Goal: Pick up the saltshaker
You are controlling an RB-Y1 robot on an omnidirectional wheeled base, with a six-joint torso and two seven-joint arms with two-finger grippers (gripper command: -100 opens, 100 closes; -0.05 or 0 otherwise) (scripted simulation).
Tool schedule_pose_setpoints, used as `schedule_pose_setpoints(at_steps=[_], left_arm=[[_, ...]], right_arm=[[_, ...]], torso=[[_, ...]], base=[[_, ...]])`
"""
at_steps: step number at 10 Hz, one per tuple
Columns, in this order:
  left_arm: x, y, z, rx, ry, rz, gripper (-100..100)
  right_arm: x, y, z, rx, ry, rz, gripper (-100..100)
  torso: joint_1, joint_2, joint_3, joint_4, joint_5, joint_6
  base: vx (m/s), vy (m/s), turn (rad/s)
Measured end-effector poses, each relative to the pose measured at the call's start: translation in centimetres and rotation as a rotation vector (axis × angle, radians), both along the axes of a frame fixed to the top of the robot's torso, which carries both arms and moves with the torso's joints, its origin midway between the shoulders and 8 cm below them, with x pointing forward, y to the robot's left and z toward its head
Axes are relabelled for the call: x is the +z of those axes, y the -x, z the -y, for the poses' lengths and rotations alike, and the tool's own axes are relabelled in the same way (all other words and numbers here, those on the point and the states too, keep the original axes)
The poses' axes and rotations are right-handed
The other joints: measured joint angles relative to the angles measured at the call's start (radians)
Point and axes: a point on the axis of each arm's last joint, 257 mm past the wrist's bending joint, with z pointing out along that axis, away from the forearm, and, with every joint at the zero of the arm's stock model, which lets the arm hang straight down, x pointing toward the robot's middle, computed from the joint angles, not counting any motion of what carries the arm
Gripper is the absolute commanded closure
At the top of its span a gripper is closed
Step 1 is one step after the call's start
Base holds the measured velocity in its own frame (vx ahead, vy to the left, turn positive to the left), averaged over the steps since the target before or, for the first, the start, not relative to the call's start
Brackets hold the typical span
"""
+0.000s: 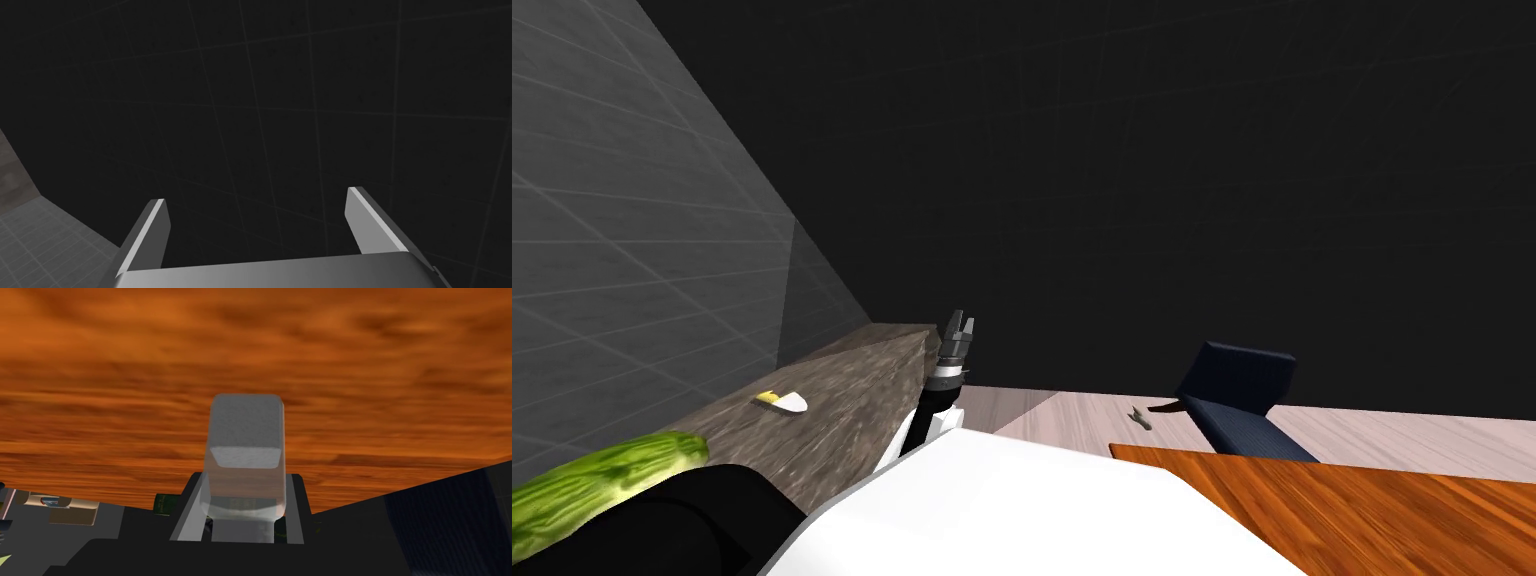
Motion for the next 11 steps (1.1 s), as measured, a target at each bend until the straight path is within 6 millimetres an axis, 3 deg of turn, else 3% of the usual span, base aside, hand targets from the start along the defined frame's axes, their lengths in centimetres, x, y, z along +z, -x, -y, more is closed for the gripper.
schedule_pose_setpoints(at_steps=[6, 10, 11], left_arm=[[0.0, 0.0, 0.0, 0.000, 0.000, 0.000, 0], [0.0, 0.0, 0.0, 0.000, 0.000, 0.000, 0], [0.0, 0.0, 0.0, 0.000, 0.000, 0.000, 0]], right_arm=[[0.6, -3.9, 0.8, 0.146, 0.002, -0.006, 100], [1.0, -5.0, 1.2, 0.175, 0.002, 0.000, 100], [1.1, -5.0, 1.3, 0.182, 0.003, -0.004, 0]], torso=[[0.002, -0.002, -0.002, -0.002, 0.000, 0.001], [-0.002, 0.000, 0.000, -0.001, 0.000, 0.002], [-0.002, 0.000, 0.000, -0.001, 0.000, 0.001]], base=[[0.065, 0.054, -0.224], [0.016, 0.009, -0.060], [0.000, 0.000, 0.000]])
